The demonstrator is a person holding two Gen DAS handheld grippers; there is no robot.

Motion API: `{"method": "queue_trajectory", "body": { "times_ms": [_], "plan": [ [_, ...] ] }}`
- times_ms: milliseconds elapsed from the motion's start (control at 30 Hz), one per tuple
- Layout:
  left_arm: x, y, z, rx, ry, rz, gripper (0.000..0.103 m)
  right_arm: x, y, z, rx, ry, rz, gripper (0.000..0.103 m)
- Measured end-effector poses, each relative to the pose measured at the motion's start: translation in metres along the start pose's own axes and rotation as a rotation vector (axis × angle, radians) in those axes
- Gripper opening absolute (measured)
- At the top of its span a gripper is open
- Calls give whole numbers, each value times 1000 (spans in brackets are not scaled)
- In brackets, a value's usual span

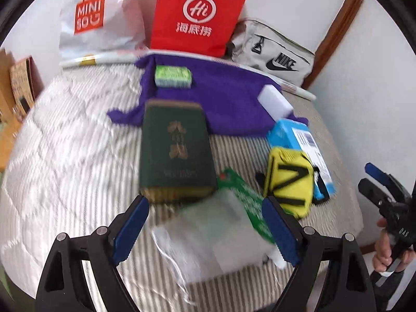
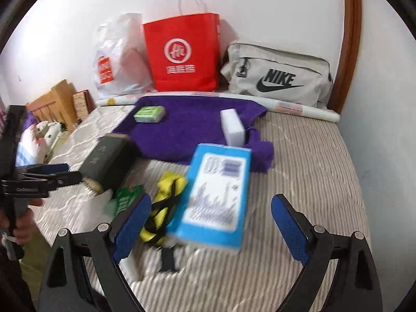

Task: Organize soft objects
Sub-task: 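Move the left gripper to the white mesh bag and grasp it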

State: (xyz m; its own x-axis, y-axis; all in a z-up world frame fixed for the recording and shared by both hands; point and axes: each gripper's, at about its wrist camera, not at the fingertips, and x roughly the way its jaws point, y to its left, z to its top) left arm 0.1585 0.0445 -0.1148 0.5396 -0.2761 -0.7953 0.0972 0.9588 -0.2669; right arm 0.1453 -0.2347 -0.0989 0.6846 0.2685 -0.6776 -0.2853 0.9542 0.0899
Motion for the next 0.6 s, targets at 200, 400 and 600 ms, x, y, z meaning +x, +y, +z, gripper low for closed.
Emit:
{"method": "queue_trajectory", "body": {
  "times_ms": [200, 400, 600],
  "plan": [
    [26, 14, -32, -39, 67, 20, 88, -14, 12, -29, 8, -18, 12, 93],
    [53, 17, -44, -77, 118, -80, 91, -12, 13, -48, 79, 11, 57, 93],
    [61, 3, -42, -41, 90, -65, 100, -11, 17, -56, 84, 19, 72, 93]
  ]
}}
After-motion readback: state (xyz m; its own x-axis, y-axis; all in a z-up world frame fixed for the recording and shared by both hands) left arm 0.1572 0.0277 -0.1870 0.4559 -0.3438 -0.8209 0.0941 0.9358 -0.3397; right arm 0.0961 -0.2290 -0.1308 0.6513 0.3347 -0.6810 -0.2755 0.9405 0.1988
